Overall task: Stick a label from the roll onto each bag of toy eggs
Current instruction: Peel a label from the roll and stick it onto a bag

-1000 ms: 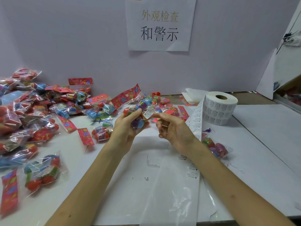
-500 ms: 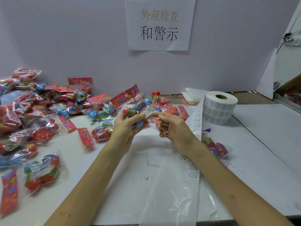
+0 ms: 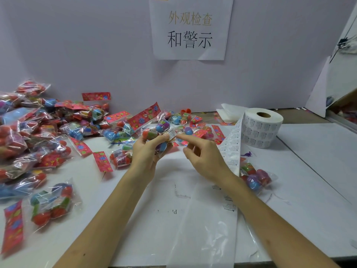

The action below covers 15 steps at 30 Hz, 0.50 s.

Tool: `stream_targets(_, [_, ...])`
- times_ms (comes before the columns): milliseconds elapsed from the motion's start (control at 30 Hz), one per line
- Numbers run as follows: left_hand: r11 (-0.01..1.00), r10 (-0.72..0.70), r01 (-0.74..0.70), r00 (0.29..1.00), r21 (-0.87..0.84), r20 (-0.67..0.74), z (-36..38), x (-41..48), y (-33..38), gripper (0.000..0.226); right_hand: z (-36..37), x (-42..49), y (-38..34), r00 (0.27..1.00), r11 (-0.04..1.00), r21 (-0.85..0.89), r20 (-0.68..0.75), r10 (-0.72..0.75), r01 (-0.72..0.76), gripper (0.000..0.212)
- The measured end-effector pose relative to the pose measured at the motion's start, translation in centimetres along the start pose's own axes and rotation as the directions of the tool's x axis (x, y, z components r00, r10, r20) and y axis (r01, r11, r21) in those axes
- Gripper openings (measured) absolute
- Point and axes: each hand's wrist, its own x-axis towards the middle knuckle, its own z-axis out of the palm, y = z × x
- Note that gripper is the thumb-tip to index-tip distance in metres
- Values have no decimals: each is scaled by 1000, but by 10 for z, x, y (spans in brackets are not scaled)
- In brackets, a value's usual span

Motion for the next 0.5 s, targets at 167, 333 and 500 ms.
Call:
stream_targets(167, [1000,-8,8,1000,8,-6,1,0,-1,26,-1,-1,1,998,993,-110,-47,-51,46,43])
stream_targets(333, [1000,-24,24,1000,7,0,2,-1,0,25,-2,1,4,991,988,-157,-128,-27,6,40])
stream_targets(500, [998,-54,52,994,26,91,2,-4,3,34,-9,6,6,977,996,24,-193,89,-86,28])
